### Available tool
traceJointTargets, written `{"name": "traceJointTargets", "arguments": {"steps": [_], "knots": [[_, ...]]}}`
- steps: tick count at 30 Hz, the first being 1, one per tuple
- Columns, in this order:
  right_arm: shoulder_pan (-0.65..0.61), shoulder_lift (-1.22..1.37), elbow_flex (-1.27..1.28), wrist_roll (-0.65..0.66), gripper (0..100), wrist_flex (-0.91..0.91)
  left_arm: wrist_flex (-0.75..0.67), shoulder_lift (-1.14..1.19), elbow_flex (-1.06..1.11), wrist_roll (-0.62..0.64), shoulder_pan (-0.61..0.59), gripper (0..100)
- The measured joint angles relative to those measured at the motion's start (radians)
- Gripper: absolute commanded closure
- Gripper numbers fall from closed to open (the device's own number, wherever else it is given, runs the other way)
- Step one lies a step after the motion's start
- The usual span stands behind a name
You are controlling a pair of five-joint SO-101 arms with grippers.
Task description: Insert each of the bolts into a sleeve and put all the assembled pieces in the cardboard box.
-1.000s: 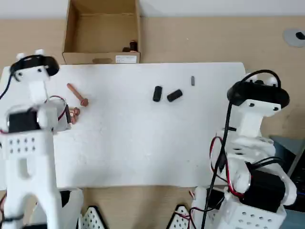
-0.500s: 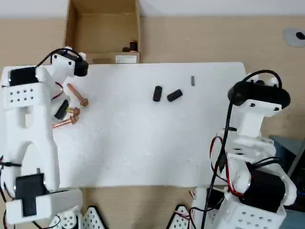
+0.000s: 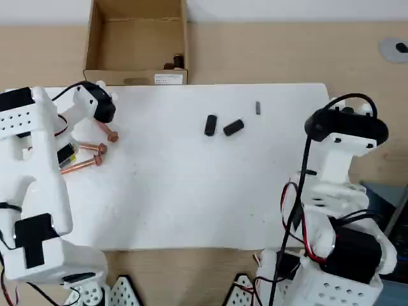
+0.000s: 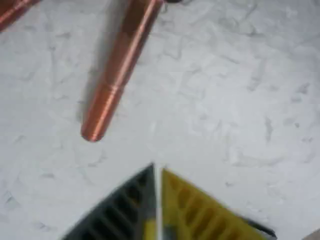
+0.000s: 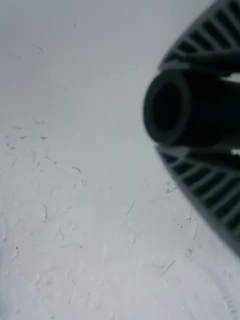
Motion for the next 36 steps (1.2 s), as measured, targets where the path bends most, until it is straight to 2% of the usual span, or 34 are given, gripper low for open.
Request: {"name": "traceJointTargets", "arguments": {"steps": [4, 12, 21, 25, 34, 36], "knots": [[0.0, 0.0, 0.0, 0.0, 98.9, 0.0, -0.006, 0.035, 0.0, -0.021, 0.0, 89], [0.0, 0.0, 0.011, 0.0, 98.9, 0.0, -0.126, 0.117, -0.003, -0.031, 0.0, 89], [0.0, 0.0, 0.015, 0.0, 98.9, 0.0, -0.193, 0.206, -0.006, -0.041, 0.04, 89], [0.0, 0.0, 0.015, 0.0, 98.9, 0.0, -0.256, 0.247, -0.006, -0.041, 0.043, 85], [0.0, 0.0, 0.015, 0.0, 98.9, 0.0, -0.284, 0.308, -0.006, -0.041, 0.049, 85], [0.0, 0.0, 0.015, 0.0, 98.9, 0.0, -0.285, 0.324, -0.006, -0.041, 0.052, 87]]}}
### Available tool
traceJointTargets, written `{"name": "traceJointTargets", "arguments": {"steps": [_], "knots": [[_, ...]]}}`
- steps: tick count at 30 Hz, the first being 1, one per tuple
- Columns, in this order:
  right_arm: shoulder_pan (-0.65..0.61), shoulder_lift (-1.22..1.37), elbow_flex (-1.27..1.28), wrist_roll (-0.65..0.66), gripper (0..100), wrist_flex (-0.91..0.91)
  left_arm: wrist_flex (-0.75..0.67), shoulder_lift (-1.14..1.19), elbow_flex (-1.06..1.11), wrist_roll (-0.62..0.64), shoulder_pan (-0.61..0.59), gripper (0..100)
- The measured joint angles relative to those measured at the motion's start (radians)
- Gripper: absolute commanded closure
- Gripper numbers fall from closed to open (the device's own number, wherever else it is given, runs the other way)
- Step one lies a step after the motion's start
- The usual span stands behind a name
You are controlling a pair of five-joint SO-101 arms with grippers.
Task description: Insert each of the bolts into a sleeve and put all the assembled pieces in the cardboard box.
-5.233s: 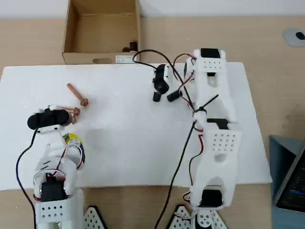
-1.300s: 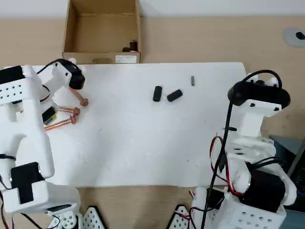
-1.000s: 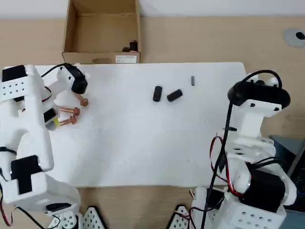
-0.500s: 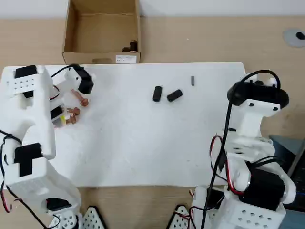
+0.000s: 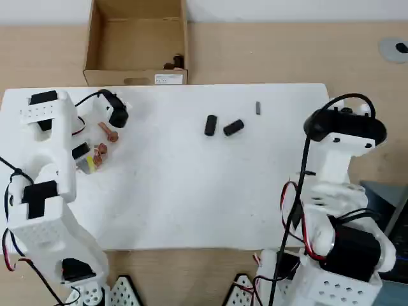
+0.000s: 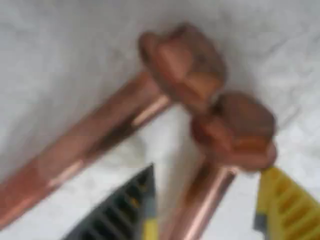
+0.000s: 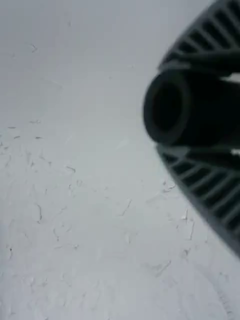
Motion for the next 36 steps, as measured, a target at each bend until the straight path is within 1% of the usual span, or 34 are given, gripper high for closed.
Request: {"name": "traceJointTargets", "arguments": {"steps": [4, 6, 15, 18, 20, 24, 27, 29, 32, 36], "knots": [[0.0, 0.0, 0.0, 0.0, 98.9, 0.0, 0.009, 0.035, -0.006, 0.0, 0.017, 97], [0.0, 0.0, 0.0, 0.0, 98.9, 0.0, 0.011, 0.044, -0.006, 0.0, 0.029, 100], [0.0, 0.0, 0.0, 0.0, 98.8, 0.0, 0.02, 0.054, -0.009, 0.002, 0.04, 100], [0.0, 0.0, 0.0, 0.0, 98.7, 0.0, 0.052, 0.032, -0.018, 0.003, 0.041, 99], [-0.005, 0.0, 0.0, 0.005, 98.7, 0.0, 0.101, 0.005, -0.015, 0.005, 0.044, 99], [-0.063, 0.0, 0.0, 0.043, 98.9, 0.0, 0.198, -0.12, -0.017, 0.012, 0.048, 99], [-0.084, 0.0, 0.0, 0.046, 98.9, 0.0, 0.269, -0.219, -0.017, 0.075, 0.046, 99], [-0.084, 0.0, 0.0, 0.046, 98.9, -0.005, 0.295, -0.281, -0.017, 0.169, 0.046, 99], [-0.084, 0.0, 0.0, 0.046, 98.9, -0.04, 0.307, -0.368, -0.017, 0.319, 0.046, 99], [-0.084, -0.011, 0.0, 0.046, 98.9, -0.094, 0.307, -0.493, 0.005, 0.431, 0.046, 100]]}}
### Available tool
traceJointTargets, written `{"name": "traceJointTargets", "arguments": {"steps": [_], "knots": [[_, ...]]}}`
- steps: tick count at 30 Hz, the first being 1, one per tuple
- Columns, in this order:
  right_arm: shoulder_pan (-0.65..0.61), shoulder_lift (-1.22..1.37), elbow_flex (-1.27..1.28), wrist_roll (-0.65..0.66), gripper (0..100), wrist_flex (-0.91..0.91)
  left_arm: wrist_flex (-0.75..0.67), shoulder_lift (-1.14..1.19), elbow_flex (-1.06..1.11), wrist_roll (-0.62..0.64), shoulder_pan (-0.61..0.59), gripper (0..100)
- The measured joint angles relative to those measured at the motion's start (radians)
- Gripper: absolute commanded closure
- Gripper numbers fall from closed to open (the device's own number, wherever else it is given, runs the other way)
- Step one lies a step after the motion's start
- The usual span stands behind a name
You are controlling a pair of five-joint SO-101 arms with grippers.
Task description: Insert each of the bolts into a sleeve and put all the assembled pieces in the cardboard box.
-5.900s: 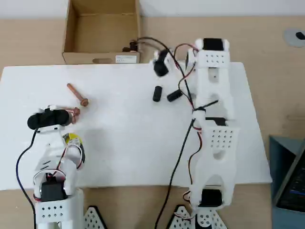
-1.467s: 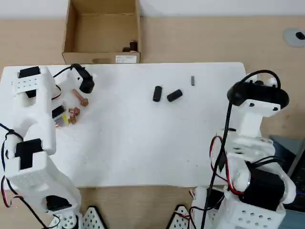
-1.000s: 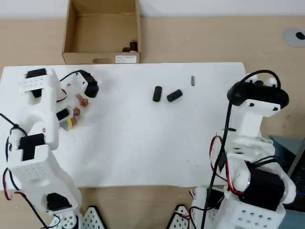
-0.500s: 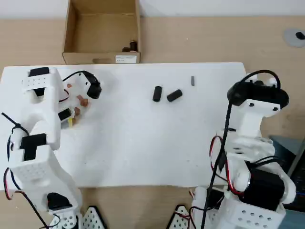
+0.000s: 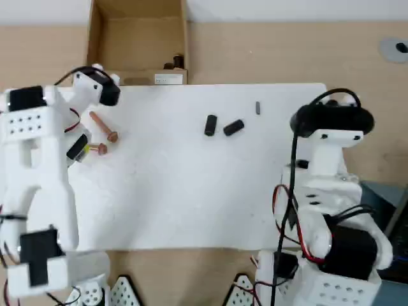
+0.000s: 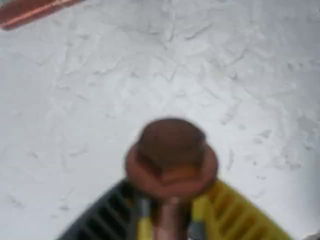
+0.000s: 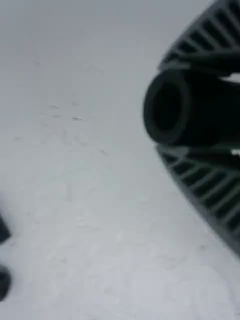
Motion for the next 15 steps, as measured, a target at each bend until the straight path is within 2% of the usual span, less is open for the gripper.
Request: {"name": "traceJointTargets", "arguments": {"steps": [4, 8, 12, 15], "knots": [[0.0, -0.055, 0.0, 0.006, 98.9, -0.031, 0.003, -0.144, 0.091, 0.072, 0.0, 100], [-0.002, -0.097, 0.04, 0.009, 98.9, -0.032, -0.02, -0.328, 0.19, 0.092, 0.0, 99], [-0.002, -0.13, 0.087, 0.009, 98.9, -0.046, -0.158, -0.526, 0.364, 0.147, 0.0, 99], [-0.002, -0.161, 0.155, 0.009, 98.9, -0.097, -0.324, -0.661, 0.54, 0.235, 0.003, 100]]}}
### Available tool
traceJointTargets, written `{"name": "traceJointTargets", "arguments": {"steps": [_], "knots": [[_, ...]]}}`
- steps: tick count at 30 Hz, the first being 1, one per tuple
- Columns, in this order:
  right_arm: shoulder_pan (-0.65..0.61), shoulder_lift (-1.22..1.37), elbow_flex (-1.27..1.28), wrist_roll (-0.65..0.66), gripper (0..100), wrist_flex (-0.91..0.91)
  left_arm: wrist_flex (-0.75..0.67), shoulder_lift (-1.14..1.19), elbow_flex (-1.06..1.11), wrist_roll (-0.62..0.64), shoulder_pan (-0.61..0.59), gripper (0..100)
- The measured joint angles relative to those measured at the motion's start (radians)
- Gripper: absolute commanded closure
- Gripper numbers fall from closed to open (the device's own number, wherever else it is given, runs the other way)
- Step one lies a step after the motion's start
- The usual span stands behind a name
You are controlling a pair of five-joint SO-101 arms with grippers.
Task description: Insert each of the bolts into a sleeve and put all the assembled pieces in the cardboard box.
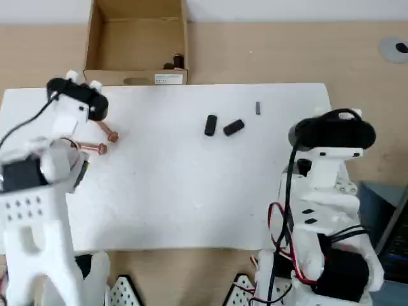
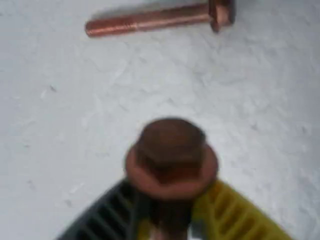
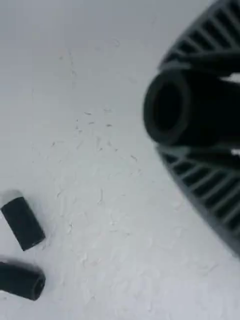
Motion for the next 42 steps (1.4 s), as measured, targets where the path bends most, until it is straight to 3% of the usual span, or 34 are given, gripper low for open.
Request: {"name": "traceJointTargets", "arguments": {"steps": [4, 8, 19, 25, 32, 42], "knots": [[0.0, -0.071, 0.118, 0.0, 98.9, -0.097, -0.224, -0.166, 0.213, 0.18, 0.035, 100], [-0.04, -0.157, 0.264, 0.0, 98.9, -0.181, -0.345, -0.307, 0.348, 0.374, 0.106, 100], [-0.434, -0.44, 0.655, 0.0, 98.9, -0.473, -0.411, -0.552, 0.465, 0.796, 0.318, 100], [-0.598, -0.517, 0.786, 0.0, 98.9, -0.522, -0.523, -0.701, 0.58, 1.025, 0.379, 100], [-0.73, -0.517, 0.815, 0.0, 98.9, -0.525, -0.644, -0.954, 0.724, 1.094, 0.465, 100], [-0.864, -0.517, 0.819, 0.0, 98.9, -0.528, -0.654, -0.977, 0.713, 1.235, 0.54, 100]]}}
